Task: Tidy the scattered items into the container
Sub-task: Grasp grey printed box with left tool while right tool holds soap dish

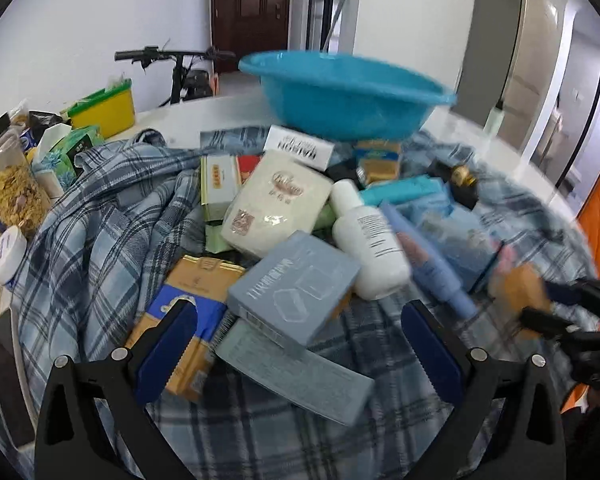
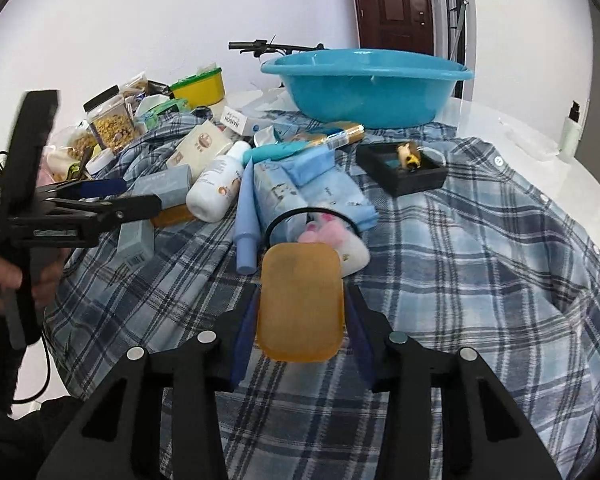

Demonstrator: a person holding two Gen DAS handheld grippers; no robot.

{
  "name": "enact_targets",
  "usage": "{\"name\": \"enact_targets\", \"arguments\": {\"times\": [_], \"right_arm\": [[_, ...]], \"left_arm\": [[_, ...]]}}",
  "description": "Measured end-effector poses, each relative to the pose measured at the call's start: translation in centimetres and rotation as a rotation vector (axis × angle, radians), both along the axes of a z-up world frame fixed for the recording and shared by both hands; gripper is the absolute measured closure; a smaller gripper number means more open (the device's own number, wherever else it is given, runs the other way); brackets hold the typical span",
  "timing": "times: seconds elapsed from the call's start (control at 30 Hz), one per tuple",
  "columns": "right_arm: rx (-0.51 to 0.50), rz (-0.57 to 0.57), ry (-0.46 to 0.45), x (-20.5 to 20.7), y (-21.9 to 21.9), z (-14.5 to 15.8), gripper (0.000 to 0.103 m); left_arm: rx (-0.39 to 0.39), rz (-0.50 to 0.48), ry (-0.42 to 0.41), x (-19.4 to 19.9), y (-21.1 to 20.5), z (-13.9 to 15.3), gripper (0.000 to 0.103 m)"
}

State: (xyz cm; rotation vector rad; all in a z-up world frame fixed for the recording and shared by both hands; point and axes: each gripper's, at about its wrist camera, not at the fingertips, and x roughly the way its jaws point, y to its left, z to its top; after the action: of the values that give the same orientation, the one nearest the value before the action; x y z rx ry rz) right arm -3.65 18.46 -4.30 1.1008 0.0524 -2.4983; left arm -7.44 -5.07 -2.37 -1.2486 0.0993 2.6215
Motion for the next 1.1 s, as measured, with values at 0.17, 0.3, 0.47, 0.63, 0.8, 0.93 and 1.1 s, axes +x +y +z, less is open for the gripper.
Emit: {"name": "enact_targets", "arguments": {"times": [0.17, 0.3, 0.47, 0.63, 0.8, 0.93, 1.1], "right_arm": [[0.002, -0.034, 0.015, -0.1, 1.1, 0.7, 0.062], [-0.005, -0.069, 0.005, -0.5, 2.2, 0.8, 0.062], [-0.018, -0.095, -0.009, -0.8, 3.2, 0.6, 0.062], [-0.028, -0.1, -0.022, -1.0, 3.7, 0.3, 0.062], [-0.029, -0.101, -0.031, -1.1, 3.8, 0.1, 0.062], [-0.034, -0.105, -0.047, -1.3, 3.9, -0.3, 0.061], [-0.035, -0.112, -0.053, -1.3, 4.2, -0.4, 0.062]], "left_arm": [[0.063, -0.059, -0.037, -1.4, -0.2, -1.1, 0.0], [0.099, -0.048, -0.039, -2.0, -0.7, -1.7, 0.0], [0.102, -0.06, -0.029, -1.6, -0.3, -1.5, 0.016], [0.038, -0.045, -0.004, -0.9, 0.2, -1.6, 0.039], [0.073, -0.022, -0.015, -0.8, -0.2, -1.5, 0.047], [0.081, -0.02, -0.029, -1.5, 0.1, -1.8, 0.047], [0.118, -0.039, -0.014, -2.4, 0.4, -2.0, 0.047]]}}
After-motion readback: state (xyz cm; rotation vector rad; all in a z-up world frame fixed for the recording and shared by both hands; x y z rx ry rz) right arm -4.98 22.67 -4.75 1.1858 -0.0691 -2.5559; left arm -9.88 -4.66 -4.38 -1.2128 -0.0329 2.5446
